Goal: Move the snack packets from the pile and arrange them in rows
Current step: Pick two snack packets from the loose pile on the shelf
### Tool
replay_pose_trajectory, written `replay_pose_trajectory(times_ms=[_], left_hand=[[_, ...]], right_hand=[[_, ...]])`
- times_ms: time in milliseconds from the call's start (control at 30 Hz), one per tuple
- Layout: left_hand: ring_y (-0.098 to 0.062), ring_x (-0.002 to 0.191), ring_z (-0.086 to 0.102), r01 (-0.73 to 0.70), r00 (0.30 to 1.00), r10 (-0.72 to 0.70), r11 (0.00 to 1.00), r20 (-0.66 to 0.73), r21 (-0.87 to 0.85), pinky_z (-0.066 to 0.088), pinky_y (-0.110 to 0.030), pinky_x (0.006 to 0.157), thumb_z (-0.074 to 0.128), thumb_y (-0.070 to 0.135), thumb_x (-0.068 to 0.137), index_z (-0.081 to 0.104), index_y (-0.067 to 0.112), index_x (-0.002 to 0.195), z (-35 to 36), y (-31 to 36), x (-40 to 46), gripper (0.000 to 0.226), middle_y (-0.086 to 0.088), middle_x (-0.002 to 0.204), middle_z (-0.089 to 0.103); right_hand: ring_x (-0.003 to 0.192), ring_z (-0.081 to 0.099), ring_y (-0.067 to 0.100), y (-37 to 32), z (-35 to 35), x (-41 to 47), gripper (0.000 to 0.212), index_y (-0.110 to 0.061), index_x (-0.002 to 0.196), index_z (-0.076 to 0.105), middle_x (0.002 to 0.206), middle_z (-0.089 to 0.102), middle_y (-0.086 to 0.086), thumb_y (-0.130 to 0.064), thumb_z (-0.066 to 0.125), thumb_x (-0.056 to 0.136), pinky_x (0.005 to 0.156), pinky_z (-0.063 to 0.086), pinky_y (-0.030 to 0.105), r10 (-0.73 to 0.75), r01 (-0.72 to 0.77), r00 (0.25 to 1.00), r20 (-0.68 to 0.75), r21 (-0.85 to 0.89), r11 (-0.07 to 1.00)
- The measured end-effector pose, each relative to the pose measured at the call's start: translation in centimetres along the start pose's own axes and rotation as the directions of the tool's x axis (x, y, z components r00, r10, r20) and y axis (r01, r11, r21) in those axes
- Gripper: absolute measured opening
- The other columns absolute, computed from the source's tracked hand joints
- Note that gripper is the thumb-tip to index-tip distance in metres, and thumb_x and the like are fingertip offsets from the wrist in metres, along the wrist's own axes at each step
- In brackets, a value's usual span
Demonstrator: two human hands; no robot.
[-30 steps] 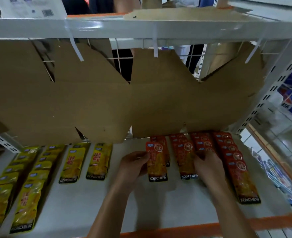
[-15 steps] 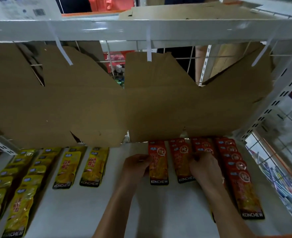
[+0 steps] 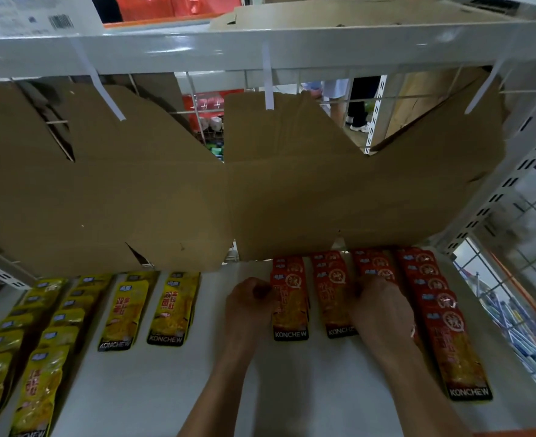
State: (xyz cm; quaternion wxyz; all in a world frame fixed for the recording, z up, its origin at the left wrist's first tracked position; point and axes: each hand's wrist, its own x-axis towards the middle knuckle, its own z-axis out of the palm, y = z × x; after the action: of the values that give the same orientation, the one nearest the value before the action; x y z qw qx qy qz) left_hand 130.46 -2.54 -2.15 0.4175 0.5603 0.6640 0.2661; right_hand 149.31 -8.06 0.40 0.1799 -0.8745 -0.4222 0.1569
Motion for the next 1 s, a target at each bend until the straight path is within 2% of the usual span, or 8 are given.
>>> replay_pose_trajectory(times_ms=[100, 167, 267, 367, 467, 633, 767, 1000], left_hand=[[0.002, 0.081, 0.064, -0.031, 0.999, 0.032, 0.999, -0.025, 0.02, 0.045, -0.013, 0.063, 0.068, 0.026, 0.088, 0.071, 0.026, 0.095, 0.0, 0.0, 0.0, 0.008, 0.013, 0.089, 0.07], [0.001, 0.082, 0.064, -0.05, 0.998, 0.052, 0.998, -0.044, 0.033, 0.049, -0.016, 0.067, 0.067, 0.026, 0.088, 0.071, 0.025, 0.095, 0.1, 0.0, 0.0, 0.008, 0.012, 0.09, 0.07], [-0.003, 0.083, 0.064, -0.053, 0.997, 0.055, 0.998, -0.048, 0.045, 0.051, -0.022, 0.07, 0.068, 0.028, 0.088, 0.07, 0.022, 0.099, 0.2, 0.2, -0.2, 0.013, 0.011, 0.09, 0.068], [-0.008, 0.085, 0.062, -0.027, 0.999, 0.03, 0.994, -0.026, 0.108, 0.049, -0.023, 0.068, 0.068, 0.039, 0.088, 0.063, 0.023, 0.101, 0.5, 0.3, -0.3, 0.021, 0.008, 0.094, 0.066], [-0.017, 0.096, 0.061, -0.027, 1.0, 0.029, 0.974, -0.001, 0.225, 0.046, -0.029, 0.077, 0.065, 0.05, 0.086, 0.056, 0.021, 0.114, 0.9, 0.5, -0.4, 0.041, 0.004, 0.107, 0.061], [-0.029, 0.106, 0.058, -0.09, 0.994, 0.105, 0.915, -0.018, 0.393, 0.044, -0.035, 0.086, 0.058, 0.051, 0.09, 0.049, 0.011, 0.119, 1.9, 1.5, -1.3, 0.051, -0.007, 0.116, 0.054], [-0.028, 0.109, 0.056, -0.127, 0.991, 0.125, 0.845, 0.04, 0.519, 0.043, -0.033, 0.089, 0.058, 0.051, 0.091, 0.047, 0.008, 0.123, 2.3, 1.9, -1.4, 0.055, -0.01, 0.122, 0.051], [-0.027, 0.107, 0.058, -0.154, 0.985, 0.169, 0.809, 0.026, 0.567, 0.044, -0.034, 0.089, 0.055, 0.064, 0.087, 0.051, 0.009, 0.122, 2.6, 2.1, -1.6, 0.065, -0.009, 0.12, 0.053]], right_hand=[[0.061, 0.06, 0.012, -0.1, 0.1, -0.1, 0.021, -0.018, 0.081, 0.066, 0.07, 0.062, -0.002, -0.032, 0.056, 0.093, 0.053, 0.046, 0.026, -0.014, 0.014, 1.0, -0.019, -0.017, 1.0], [0.063, 0.059, 0.013, -0.1, 0.1, -0.2, 0.019, -0.018, 0.082, 0.065, 0.072, 0.061, -0.002, -0.031, 0.056, 0.093, 0.055, 0.046, 0.028, -0.023, 0.023, 0.999, -0.025, -0.02, 1.0], [0.079, 0.06, 0.02, -0.3, 0.4, -0.6, 0.016, -0.014, 0.096, 0.062, 0.089, 0.063, 0.004, -0.029, 0.056, 0.092, 0.066, 0.052, 0.033, -0.082, 0.082, 0.995, -0.064, -0.012, 0.997], [0.102, 0.057, 0.026, -0.8, 0.9, -1.1, 0.037, -0.012, 0.118, 0.055, 0.112, 0.059, 0.009, -0.033, 0.06, 0.089, 0.078, 0.05, 0.036, -0.107, 0.106, 0.994, -0.029, -0.045, 0.993], [0.112, 0.053, 0.028, -1.2, 1.3, -1.8, 0.052, -0.012, 0.127, 0.048, 0.121, 0.054, 0.01, -0.046, 0.058, 0.089, 0.085, 0.048, 0.037, -0.103, 0.103, 0.995, 0.007, -0.059, 0.993], [0.113, 0.053, 0.031, -1.4, 1.9, -2.6, 0.073, -0.011, 0.138, 0.038, 0.125, 0.049, 0.014, -0.059, 0.059, 0.087, 0.079, 0.05, 0.036, -0.12, 0.122, 0.992, 0.022, -0.117, 0.986], [0.117, 0.049, 0.033, -1.5, 1.9, -2.3, 0.079, -0.014, 0.14, 0.032, 0.13, 0.04, 0.013, -0.062, 0.06, 0.084, 0.079, 0.046, 0.037, -0.07, 0.079, 0.994, 0.085, -0.106, 0.991], [0.109, 0.056, 0.034, -1.4, 2.2, -1.9, 0.077, -0.013, 0.133, 0.036, 0.127, 0.04, 0.012, -0.064, 0.061, 0.082, 0.071, 0.042, 0.035, -0.021, 0.031, 0.995, 0.1, -0.107, 0.994]])
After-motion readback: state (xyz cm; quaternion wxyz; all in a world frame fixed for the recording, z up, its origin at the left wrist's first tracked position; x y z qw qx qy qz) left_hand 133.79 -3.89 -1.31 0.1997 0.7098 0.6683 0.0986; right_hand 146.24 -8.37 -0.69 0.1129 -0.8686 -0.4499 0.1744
